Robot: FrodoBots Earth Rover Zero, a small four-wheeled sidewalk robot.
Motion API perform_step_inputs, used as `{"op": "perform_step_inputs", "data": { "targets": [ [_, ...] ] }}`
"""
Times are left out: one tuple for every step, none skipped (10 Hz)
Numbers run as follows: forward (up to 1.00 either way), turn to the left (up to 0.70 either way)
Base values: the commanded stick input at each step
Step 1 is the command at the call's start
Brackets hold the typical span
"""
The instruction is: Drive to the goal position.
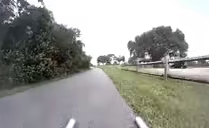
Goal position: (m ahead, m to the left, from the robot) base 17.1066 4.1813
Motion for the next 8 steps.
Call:
{"op": "perform_step_inputs", "data": {
  "targets": [
    [0.7,0.14],
    [0.7,0.03],
    [0.7,0.0],
    [0.7,0.0],
    [0.6,0.0],
    [0.47,0.0],
    [0.45,0.0],
    [0.45,0.0]
  ]
}}
